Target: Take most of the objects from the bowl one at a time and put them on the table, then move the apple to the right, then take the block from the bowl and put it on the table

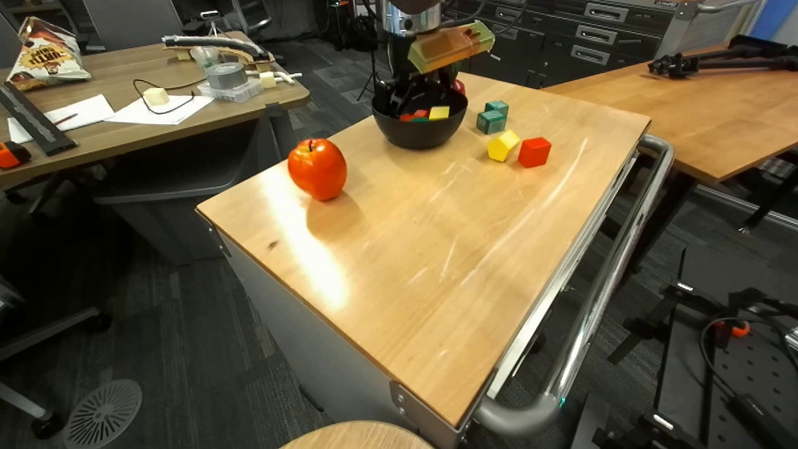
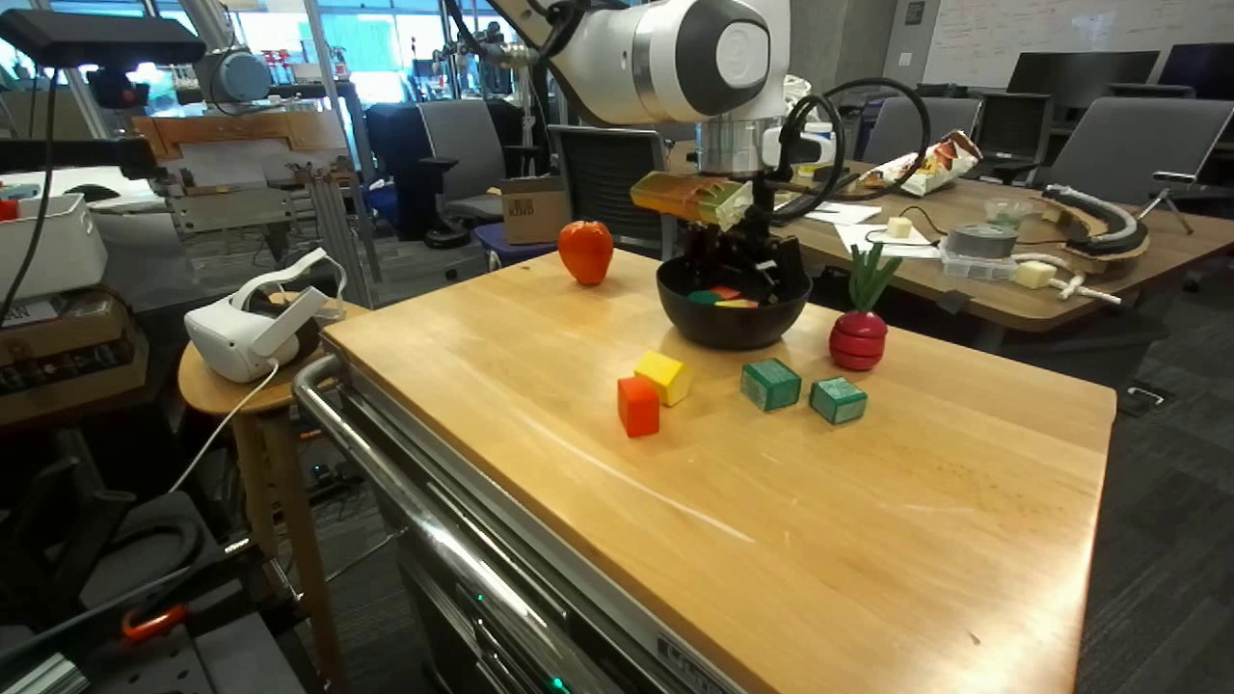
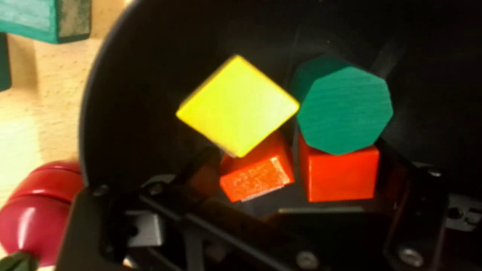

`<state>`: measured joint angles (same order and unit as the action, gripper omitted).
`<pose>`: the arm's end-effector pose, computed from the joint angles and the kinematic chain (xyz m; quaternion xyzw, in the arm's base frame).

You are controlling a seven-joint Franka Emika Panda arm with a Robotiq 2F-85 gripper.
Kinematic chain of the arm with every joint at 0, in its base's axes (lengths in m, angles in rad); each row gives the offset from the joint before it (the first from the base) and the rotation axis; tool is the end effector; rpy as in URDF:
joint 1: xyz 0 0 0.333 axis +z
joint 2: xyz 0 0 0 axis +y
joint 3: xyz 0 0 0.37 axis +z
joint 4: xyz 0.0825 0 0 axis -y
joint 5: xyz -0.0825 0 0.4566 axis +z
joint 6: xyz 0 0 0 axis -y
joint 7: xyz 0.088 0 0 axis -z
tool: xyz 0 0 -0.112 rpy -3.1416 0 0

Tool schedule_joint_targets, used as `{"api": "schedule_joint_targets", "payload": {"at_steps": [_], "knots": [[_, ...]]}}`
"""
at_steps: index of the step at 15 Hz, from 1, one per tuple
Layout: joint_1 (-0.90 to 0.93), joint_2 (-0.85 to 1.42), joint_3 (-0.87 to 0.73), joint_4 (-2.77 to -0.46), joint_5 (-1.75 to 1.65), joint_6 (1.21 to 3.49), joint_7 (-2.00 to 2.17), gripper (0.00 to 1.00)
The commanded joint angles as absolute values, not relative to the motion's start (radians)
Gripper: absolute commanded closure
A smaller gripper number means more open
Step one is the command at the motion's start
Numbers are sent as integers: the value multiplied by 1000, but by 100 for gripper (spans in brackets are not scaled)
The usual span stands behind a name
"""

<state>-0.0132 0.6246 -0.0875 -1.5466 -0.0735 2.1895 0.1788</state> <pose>0.7936 -0.0724 0.2864 0.9923 -0.1098 0.0121 0.0552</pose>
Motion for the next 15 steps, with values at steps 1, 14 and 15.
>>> {"api": "schedule_joint_targets", "payload": {"at_steps": [1,14,15], "knots": [[27,610,-122,-1544,-160,2207,201,0],[28,612,-109,-1560,-171,2212,193,51],[29,605,-108,-1564,-171,2218,192,58]]}}
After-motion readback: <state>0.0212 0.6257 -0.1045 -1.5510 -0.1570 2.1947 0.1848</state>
